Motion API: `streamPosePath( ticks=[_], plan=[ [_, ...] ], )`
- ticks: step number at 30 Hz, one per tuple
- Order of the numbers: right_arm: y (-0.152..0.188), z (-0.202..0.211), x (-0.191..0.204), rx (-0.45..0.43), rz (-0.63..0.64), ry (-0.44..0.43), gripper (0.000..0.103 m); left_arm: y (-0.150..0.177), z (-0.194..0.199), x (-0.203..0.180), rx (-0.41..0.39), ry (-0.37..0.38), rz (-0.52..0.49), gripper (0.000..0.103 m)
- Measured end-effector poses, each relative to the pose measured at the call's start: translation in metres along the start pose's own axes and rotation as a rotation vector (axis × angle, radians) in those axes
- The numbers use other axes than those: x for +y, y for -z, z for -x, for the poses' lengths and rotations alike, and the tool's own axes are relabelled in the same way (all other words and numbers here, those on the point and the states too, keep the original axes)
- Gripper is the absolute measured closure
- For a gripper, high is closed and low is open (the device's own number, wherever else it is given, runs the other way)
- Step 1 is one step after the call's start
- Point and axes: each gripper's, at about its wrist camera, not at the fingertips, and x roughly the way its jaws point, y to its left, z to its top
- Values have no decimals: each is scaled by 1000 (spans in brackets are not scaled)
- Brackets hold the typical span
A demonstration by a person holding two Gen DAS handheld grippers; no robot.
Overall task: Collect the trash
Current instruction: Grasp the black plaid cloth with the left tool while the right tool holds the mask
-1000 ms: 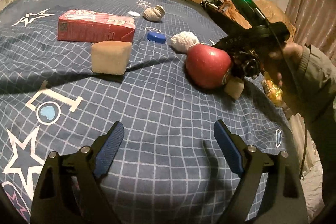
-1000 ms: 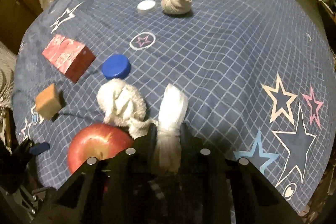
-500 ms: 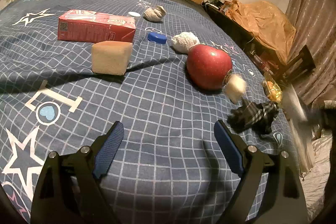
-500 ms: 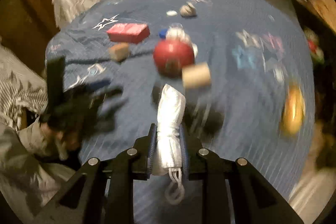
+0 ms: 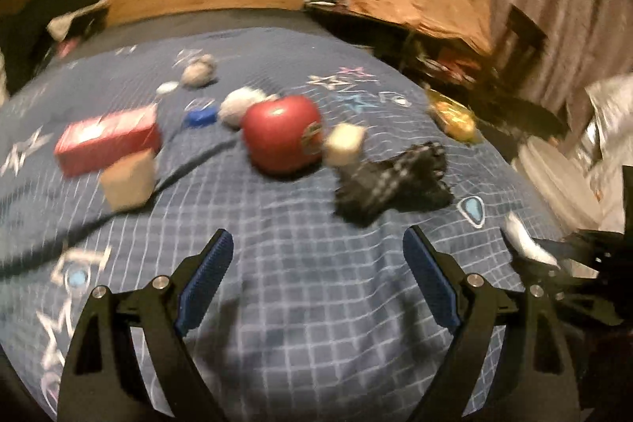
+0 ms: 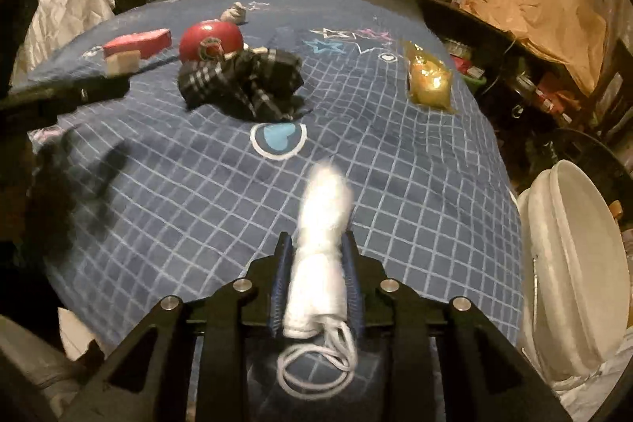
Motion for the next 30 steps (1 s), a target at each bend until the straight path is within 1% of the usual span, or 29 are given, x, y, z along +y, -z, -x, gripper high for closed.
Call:
streamPosePath(
  ticks=[2, 3, 4, 5, 7, 10, 13, 15, 16, 17, 18, 20, 21, 23, 24, 25, 26, 28, 30],
  plan=[
    [1, 0, -4, -20, -31, -16, 73, -11, -5, -6, 6, 7, -66, 19],
    [1, 2, -7, -27, -46, -20, 63, -16, -8, -8, 9, 12, -90, 19],
    [1, 7, -12, -46, -65, -17, 46, -23, -10, -10, 12, 23, -117, 19],
    [1, 8, -13, -62, -75, -17, 31, -29, -13, -11, 15, 41, -137, 19],
    [1, 15, -21, -106, -100, -31, 28, -41, -21, -16, 34, 82, -187, 19],
    [1, 12, -30, -97, -147, -67, 28, -51, -40, -32, 44, 97, -264, 19],
    [2, 7, -30, -83, -178, -108, 28, -50, -62, -46, 60, 97, -311, 19],
    [1, 3, -28, -82, -179, -121, 28, -44, -78, -53, 102, 81, -329, 19],
    [1, 2, -27, -82, -177, -123, 31, -38, -88, -59, 137, 81, -354, 28],
    [0, 1, -25, -81, -172, -131, 35, -33, -91, -62, 154, 81, -372, 42],
    [-2, -1, -23, -77, -170, -143, 37, -30, -93, -65, 168, 82, -388, 48],
    [-3, -6, -20, -73, -168, -167, 47, -27, -90, -68, 172, 77, -393, 64],
    [-4, -8, -19, -73, -166, -180, 56, -27, -88, -69, 171, 74, -388, 67],
    [-4, -9, -14, -77, -167, -190, 69, -24, -83, -70, 159, 54, -362, 74],
    [-4, -9, -13, -76, -166, -199, 74, -22, -79, -70, 152, 50, -349, 75],
    [-4, -9, -11, -77, -164, -204, 76, -19, -70, -70, 136, 32, -330, 77],
    [-4, -7, -7, -79, -156, -192, 77, -18, -64, -69, 125, 23, -319, 78],
    [-4, -6, -6, -78, -157, -199, 78, -12, -43, -67, 92, 26, -286, 78],
    [-4, -5, -7, -80, -165, -205, 78, -4, -20, -60, 67, 12, -249, 79]
  ],
)
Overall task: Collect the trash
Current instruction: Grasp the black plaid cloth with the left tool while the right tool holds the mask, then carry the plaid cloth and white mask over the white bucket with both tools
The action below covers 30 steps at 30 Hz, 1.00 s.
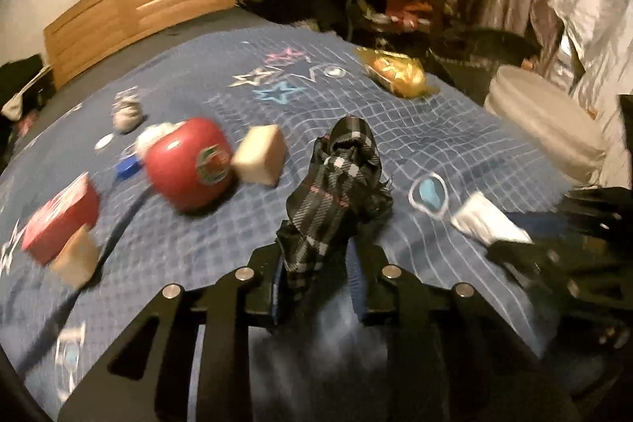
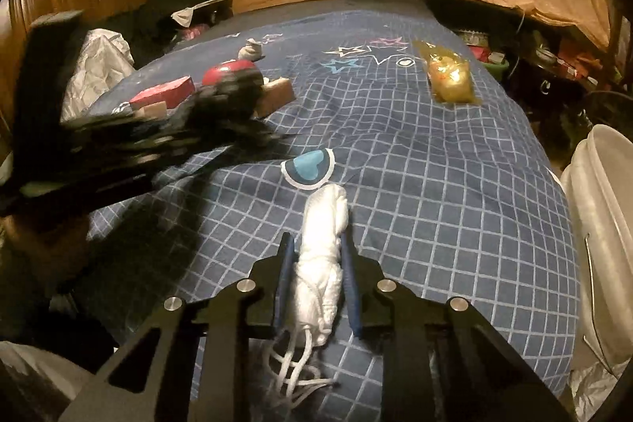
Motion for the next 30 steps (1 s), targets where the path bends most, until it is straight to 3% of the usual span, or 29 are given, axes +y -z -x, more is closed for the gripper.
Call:
streamPosePath(
  ticks=[4, 10, 14, 17, 21, 25, 30],
  plan=[
    [1, 9, 3, -10, -16, -33, 79, 25, 33, 23, 0, -31, 86, 79],
    [3, 21, 19, -25, -5, -79, 79, 56, 65, 70, 56, -173, 233, 79],
    [10, 7, 25, 15, 2, -71, 79, 73, 59, 80, 111, -200, 286, 78],
    [13, 4, 24, 12, -6, -82, 78, 81, 47, 77, 112, -222, 278, 71],
    [13, 8, 24, 0, 3, -72, 70, 83, 46, 76, 91, -219, 277, 54],
    [15, 18, 20, -29, -5, -65, 46, 84, 59, 82, 55, -206, 285, 44],
    [16, 23, 17, -38, -19, -71, 44, 76, 68, 84, 5, -222, 274, 35]
  ],
)
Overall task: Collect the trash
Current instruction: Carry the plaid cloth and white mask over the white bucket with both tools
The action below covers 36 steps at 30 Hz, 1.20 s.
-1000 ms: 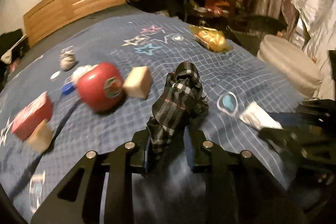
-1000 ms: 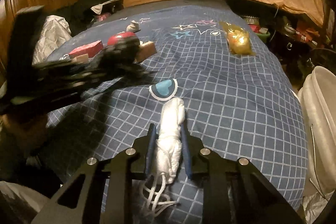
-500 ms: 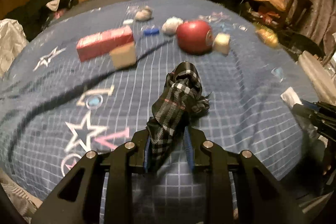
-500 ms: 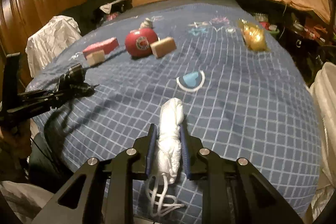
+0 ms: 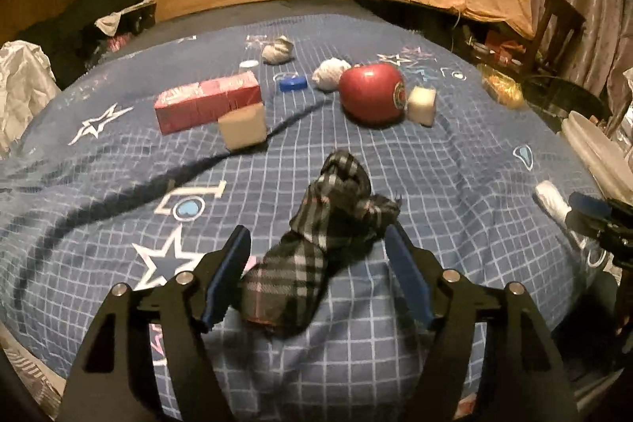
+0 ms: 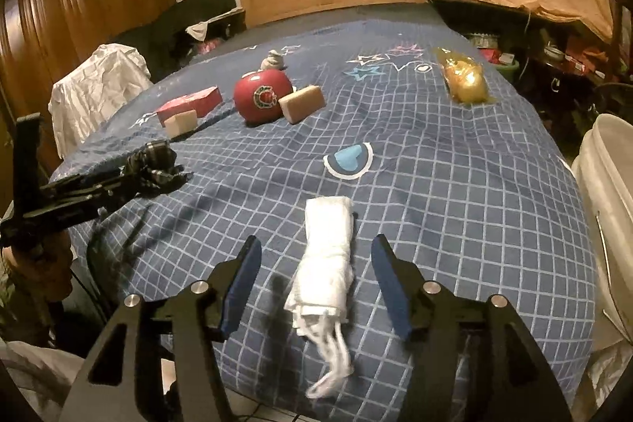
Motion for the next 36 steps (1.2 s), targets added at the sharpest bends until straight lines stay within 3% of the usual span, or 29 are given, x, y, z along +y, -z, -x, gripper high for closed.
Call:
streamPosePath(
  ticks=[4, 5, 6, 7, 8, 11, 20, 30, 36],
  plan=[
    [3, -8, 5, 24, 14, -8, 45, 2, -10, -9, 20, -13, -39, 35],
    [4, -11, 6, 32, 20, -8, 53, 4, -14, -10, 28, -18, -48, 36],
    [5, -14, 8, 41, 27, -2, 57, 6, -19, -11, 40, -19, -52, 42],
    [6, -16, 10, 45, 36, 8, 63, 8, -25, -11, 64, -20, -54, 62],
    [6, -16, 10, 45, 38, 8, 74, 11, -28, -10, 73, -20, -51, 71],
    [7, -15, 11, 40, 39, 4, 74, 10, -23, -7, 57, -3, -37, 87],
    [-1, 7, 22, -19, 66, -8, 75, -9, 12, -7, -44, -32, 13, 90],
    [3, 40, 13, -74, 44, 2, 75, -7, 19, -58, -13, 60, -58, 90],
    [-1, 88, -26, -157, -29, 52, 75, -39, 19, -111, -39, 146, -115, 90]
  ],
)
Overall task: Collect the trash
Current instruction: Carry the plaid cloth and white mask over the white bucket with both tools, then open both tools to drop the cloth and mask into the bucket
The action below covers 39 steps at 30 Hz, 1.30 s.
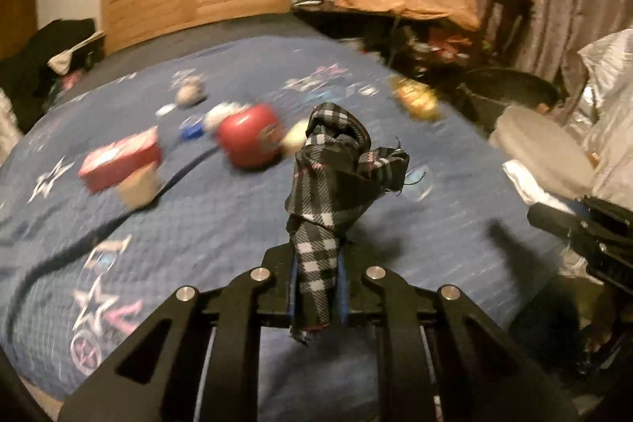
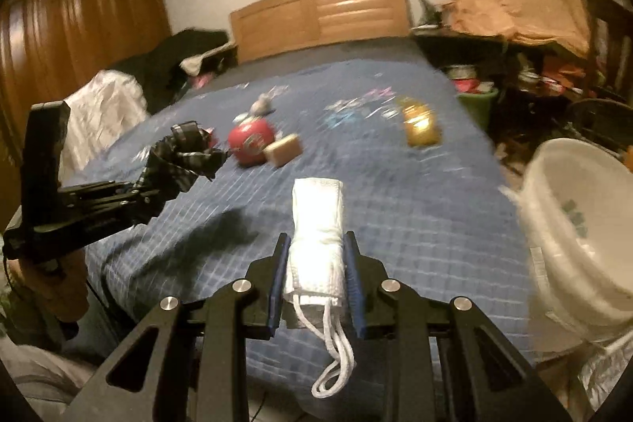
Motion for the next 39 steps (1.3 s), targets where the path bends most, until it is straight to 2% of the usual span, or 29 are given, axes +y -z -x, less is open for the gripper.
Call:
streamPosePath(
  ticks=[4, 10, 16, 20, 29, 39],
  plan=[
    [-15, 39, -36, -71, -43, 73, 75, -40, -12, -45, -19, 38, -52, 90],
    [-41, 103, -99, -155, -65, 236, 75, -95, -28, -127, -68, 118, -147, 90],
    [-57, 147, -158, -167, -76, 366, 75, -132, -36, -211, -120, 201, -256, 90],
    [-60, 165, -198, -150, -98, 419, 75, -143, -47, -260, -133, 230, -325, 90],
    [-55, 159, -259, -109, -154, 449, 75, -148, -77, -322, -104, 262, -407, 90],
    [-41, 137, -293, -82, -200, 441, 75, -141, -107, -346, -46, 251, -451, 90]
  ],
)
